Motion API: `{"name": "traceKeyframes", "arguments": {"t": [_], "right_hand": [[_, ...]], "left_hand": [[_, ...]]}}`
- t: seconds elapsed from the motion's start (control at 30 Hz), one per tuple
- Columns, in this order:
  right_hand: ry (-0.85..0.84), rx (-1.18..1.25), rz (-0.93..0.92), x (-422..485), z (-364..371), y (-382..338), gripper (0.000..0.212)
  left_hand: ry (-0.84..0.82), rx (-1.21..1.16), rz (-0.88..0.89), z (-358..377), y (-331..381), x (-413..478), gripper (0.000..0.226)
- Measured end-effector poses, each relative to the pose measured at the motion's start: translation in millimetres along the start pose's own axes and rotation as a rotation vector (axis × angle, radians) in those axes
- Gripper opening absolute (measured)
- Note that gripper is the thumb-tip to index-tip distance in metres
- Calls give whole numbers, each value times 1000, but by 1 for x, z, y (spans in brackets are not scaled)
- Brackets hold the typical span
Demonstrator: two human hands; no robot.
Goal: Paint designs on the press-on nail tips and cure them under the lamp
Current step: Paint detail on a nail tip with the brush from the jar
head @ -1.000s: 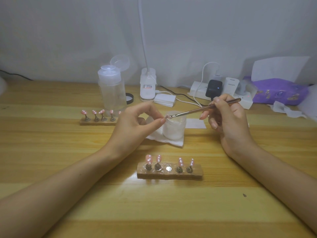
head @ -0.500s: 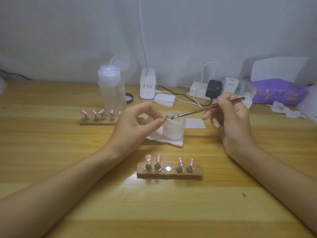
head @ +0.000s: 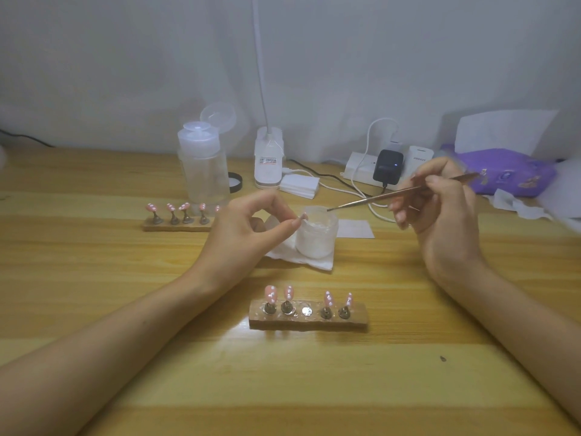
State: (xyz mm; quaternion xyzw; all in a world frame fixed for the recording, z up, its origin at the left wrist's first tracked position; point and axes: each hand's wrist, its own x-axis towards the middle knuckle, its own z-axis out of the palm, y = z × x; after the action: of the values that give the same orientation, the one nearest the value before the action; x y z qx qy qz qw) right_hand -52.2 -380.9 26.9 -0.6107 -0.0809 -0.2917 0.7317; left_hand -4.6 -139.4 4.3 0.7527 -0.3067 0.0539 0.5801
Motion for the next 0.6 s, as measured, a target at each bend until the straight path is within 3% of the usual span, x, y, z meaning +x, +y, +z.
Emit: {"name": "traceKeyframes", "arguments": {"t": [0.1,0.27,0.5,0.6], "right_hand": [[-99,-87,-89,-4,-2,0,17],[-82,-90,-153,-2,-7,-4,16],[127,-37,-150,4,-2,-16,14],[-9,-188,-311,14,-1,-40,18]], "left_hand": [[-4,-8,4,0,0,0,14],[-10,-7,5,0,-1,1,14],[-2,-16,-5,0,-1,0,15],[-2,-18,-15,0,-1,0,14]]}}
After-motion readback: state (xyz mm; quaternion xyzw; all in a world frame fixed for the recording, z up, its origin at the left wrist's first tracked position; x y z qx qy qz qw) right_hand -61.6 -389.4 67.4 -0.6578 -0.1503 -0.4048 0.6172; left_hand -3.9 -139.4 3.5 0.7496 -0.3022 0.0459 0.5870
